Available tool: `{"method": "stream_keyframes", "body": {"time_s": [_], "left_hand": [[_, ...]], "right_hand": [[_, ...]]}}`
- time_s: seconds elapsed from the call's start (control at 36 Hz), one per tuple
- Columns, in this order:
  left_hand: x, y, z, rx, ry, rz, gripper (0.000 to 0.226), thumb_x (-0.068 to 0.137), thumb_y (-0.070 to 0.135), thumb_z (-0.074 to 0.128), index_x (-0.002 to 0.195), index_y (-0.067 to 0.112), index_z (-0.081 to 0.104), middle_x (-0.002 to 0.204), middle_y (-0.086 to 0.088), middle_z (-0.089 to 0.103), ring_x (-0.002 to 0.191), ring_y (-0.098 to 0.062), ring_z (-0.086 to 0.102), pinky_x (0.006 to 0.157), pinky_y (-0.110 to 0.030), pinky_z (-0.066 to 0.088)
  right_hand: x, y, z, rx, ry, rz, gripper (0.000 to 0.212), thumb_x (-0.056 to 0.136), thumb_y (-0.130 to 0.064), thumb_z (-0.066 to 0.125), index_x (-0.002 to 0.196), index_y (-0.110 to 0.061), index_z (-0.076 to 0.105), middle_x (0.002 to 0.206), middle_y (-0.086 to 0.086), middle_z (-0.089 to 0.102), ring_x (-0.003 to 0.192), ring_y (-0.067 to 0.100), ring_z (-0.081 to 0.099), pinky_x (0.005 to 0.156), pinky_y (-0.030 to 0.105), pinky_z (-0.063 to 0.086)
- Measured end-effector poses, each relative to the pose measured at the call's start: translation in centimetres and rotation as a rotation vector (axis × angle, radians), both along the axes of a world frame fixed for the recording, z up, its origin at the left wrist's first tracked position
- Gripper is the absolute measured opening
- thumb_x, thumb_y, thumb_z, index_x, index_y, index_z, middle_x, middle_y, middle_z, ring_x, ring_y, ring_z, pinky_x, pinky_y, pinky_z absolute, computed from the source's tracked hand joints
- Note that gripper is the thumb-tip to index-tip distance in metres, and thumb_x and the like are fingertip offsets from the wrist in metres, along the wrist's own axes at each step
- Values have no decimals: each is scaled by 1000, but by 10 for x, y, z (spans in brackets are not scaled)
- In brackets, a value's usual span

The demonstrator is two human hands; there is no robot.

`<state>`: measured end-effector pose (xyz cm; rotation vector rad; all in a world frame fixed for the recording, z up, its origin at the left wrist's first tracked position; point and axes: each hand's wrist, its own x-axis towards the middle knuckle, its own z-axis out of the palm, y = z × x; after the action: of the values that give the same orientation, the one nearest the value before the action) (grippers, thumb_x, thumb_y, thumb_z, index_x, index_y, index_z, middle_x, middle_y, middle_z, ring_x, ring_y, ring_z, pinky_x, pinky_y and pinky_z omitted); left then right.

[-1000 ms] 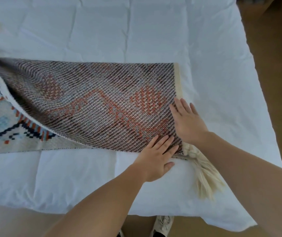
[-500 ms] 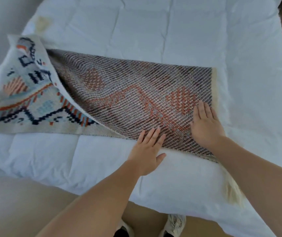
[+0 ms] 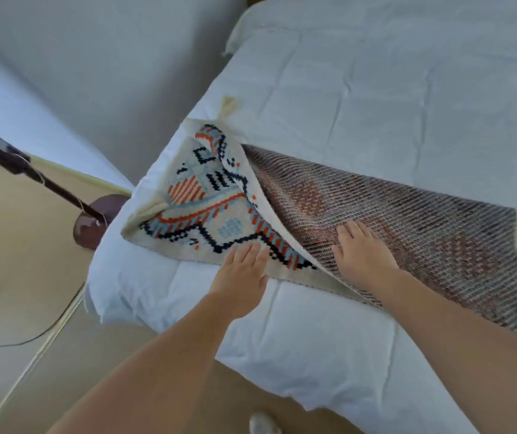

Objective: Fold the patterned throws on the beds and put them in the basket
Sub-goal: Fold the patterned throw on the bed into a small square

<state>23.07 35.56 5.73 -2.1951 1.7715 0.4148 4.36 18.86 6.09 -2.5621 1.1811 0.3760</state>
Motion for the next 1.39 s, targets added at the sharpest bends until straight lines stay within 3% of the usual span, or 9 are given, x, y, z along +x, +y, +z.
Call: {"method": "stream_keyframes", "body": {"time_s": [0.58, 0.78, 0.86, 0.92, 0.97, 1.0, 1.11, 1.25, 1.39], "left_hand": [[211, -68, 0, -27, -53, 37, 55, 103, 34, 24, 153, 15, 12, 162, -7, 7, 149, -22, -1, 120, -39, -5], [251, -118, -5, -103, -20, 57, 54, 103, 31, 26, 153, 16, 14, 162, -4, 10, 149, -19, 3, 119, -38, -6], [274, -130, -12, -95, -13, 56, 53, 103, 32, 25, 153, 16, 13, 162, -4, 9, 149, -20, 2, 120, -38, -5], [291, -140, -17, -109, -18, 45, 52, 103, 31, 25, 153, 17, 14, 161, -4, 12, 149, -21, 4, 121, -39, -3], [309, -151, -21, -137, -18, 31, 52, 104, 30, 27, 152, 18, 16, 161, -4, 14, 148, -21, 6, 121, -39, -1], [319, -157, -23, -150, -18, 19, 51, 103, 30, 28, 152, 18, 17, 160, -5, 15, 148, -22, 7, 121, -39, -1], [358, -179, -34, -188, -25, -55, 51, 102, 28, 34, 150, 19, 20, 159, -6, 19, 147, -23, 10, 120, -40, 2], [396, -198, -38, -219, -3, -129, 57, 101, 20, 39, 152, 17, 16, 161, -8, 14, 148, -25, 7, 121, -41, 2], [425, -215, -40, -217, -1, -293, 77, 93, 7, 49, 154, 23, 5, 162, -7, 3, 148, -25, -1, 119, -40, -5]], "right_hand": [[215, -59, -24, 135, -127, 46, 58, 103, -38, 23, 152, -9, 16, 161, 11, 8, 148, 24, 6, 121, 38, 12], [271, -102, -29, 256, -163, 14, 55, 103, -34, 27, 151, -9, 20, 158, 7, 21, 144, 22, 23, 117, 35, 23], [301, -110, -31, 285, -205, -7, 50, 103, -33, 30, 147, -9, 29, 147, 6, 37, 133, 25, 40, 108, 38, 36], [321, -117, -38, 287, -232, -37, 35, 102, -33, 33, 129, -12, 43, 121, -1, 50, 114, 28, 51, 87, 36, 46], [340, -124, -47, 258, -266, -88, 13, 101, -31, 36, 101, -18, 38, 86, -11, 42, 88, 23, 50, 61, 28, 39], [349, -126, -48, 258, -288, -130, 11, 101, -30, 38, 100, -19, 38, 83, -10, 42, 85, 23, 51, 60, 28, 41], [378, -130, -50, 288, -377, -288, 36, 99, -27, 46, 128, -7, 46, 115, 12, 61, 102, 32, 60, 87, 43, 51], [406, -120, -51, 374, -533, -497, 24, 90, -16, 56, 113, -15, 61, 102, 7, 68, 83, 26, 65, 68, 35, 52], [416, -91, -48, 307, -446, -338, 37, 96, -12, 51, 132, -16, 56, 115, 5, 63, 88, 21, 61, 73, 34, 51]]}}
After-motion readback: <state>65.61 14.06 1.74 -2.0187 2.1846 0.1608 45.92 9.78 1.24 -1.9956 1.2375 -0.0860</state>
